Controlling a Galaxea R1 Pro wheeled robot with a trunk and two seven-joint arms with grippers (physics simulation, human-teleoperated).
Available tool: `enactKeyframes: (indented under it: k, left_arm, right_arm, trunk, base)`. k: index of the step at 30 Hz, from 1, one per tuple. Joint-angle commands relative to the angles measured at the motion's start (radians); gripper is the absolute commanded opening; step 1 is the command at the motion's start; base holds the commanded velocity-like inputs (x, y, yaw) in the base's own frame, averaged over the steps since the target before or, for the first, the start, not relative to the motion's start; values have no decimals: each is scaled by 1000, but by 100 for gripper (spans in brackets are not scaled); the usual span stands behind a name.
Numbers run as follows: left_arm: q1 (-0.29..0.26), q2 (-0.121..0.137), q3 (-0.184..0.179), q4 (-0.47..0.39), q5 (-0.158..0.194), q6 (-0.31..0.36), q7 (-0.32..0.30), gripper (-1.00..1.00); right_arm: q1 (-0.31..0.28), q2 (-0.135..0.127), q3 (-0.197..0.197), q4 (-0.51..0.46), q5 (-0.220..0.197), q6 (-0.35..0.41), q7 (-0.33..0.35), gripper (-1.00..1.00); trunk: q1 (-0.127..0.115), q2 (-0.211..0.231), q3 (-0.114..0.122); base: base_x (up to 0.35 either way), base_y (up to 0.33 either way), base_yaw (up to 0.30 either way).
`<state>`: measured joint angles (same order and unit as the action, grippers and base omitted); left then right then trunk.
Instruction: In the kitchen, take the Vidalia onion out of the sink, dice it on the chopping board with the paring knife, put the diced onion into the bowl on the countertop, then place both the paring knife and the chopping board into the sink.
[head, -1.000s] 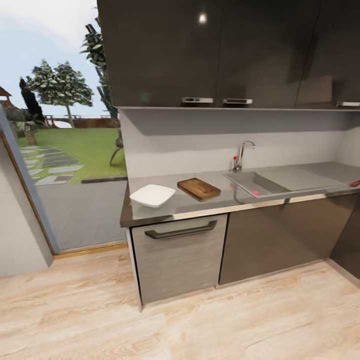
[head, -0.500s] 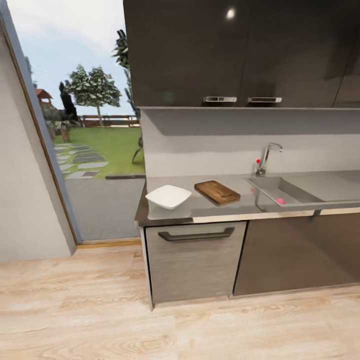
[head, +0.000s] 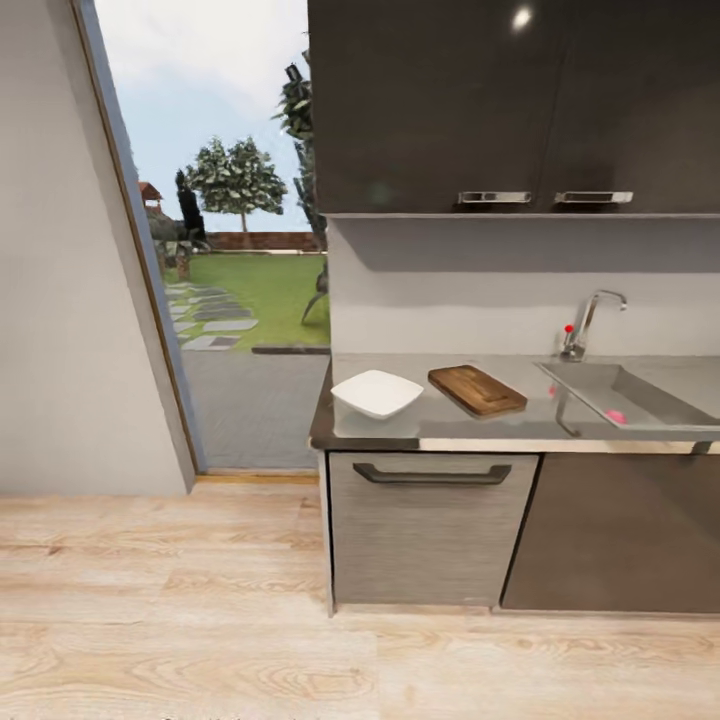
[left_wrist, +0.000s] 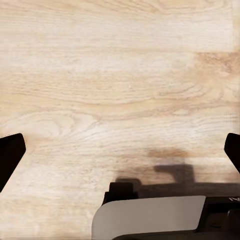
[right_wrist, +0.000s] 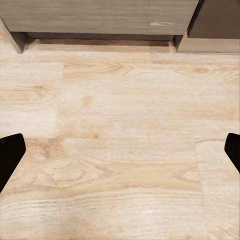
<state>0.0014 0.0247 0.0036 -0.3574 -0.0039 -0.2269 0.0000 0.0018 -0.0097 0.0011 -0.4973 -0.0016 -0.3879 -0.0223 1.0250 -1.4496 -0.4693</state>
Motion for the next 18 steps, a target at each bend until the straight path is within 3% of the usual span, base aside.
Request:
enactKeyframes:
  k: [1, 18]
  left_arm:
    - [0, 0, 0, 0, -1, -2, 0, 100]
    - [-1, -4, 3, -39, 0, 0, 4, 100]
  right_arm:
    - [0, -1, 0, -1, 1, -2, -2, 100]
    - [0, -7, -1, -1, 3, -2, -2, 100]
  trunk:
    - [0, 0, -1]
    - [0, 0, -1]
  base:
    - [0, 0, 94]
    - [0, 0, 13]
